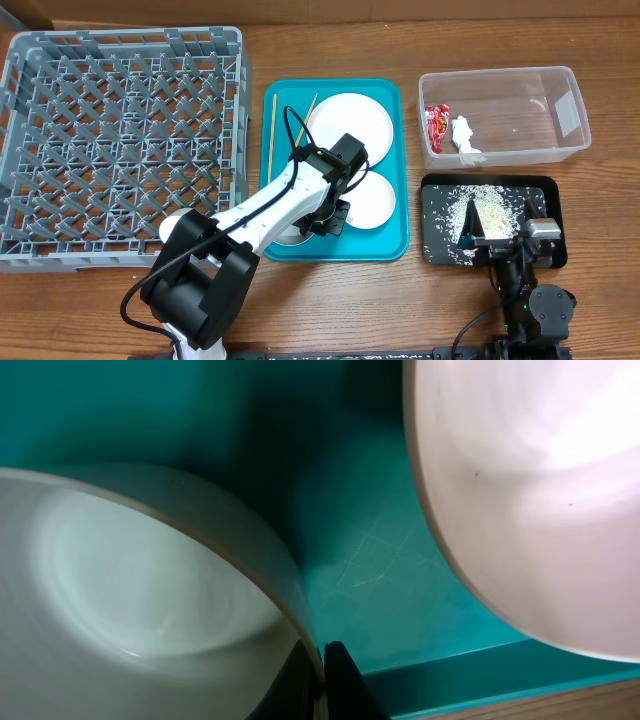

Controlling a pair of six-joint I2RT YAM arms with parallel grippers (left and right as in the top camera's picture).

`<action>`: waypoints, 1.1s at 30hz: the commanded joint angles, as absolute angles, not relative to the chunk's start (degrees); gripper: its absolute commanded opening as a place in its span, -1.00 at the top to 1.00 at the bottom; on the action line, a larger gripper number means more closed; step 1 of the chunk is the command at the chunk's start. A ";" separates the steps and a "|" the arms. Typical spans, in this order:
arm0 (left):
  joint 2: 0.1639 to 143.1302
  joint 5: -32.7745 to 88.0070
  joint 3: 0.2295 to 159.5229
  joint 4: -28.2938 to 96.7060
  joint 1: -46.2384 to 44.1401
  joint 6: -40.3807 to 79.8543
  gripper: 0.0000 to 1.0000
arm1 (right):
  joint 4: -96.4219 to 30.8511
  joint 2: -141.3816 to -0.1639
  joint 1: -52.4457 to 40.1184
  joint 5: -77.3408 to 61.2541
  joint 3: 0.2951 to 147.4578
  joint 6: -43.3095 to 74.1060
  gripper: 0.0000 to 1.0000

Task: Sort waste into correct bins and load items into the dishwasher
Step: 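Reach the left gripper to the grey bowl and grasp its rim, then lift the grey bowl and carry it to the dish rack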

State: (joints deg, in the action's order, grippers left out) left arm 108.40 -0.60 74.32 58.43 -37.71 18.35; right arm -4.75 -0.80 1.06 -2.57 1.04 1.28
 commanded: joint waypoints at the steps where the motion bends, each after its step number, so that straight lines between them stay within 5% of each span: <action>1: 108.44 -0.54 74.65 58.81 -37.04 18.87 0.91 | -4.51 -0.16 1.26 -2.61 0.45 1.04 -1.00; 13: 96.68 11.14 83.02 64.25 -26.83 17.61 0.91 | -4.51 -0.16 1.26 -2.63 0.45 1.04 -1.00; 24: 88.86 57.04 83.70 67.05 8.19 -3.77 0.92 | -4.51 -0.16 1.26 -2.63 0.45 1.04 -1.00; 33: 96.31 72.44 83.68 72.12 30.68 -16.01 0.92 | -4.51 -0.16 1.26 -2.61 0.45 1.04 -1.00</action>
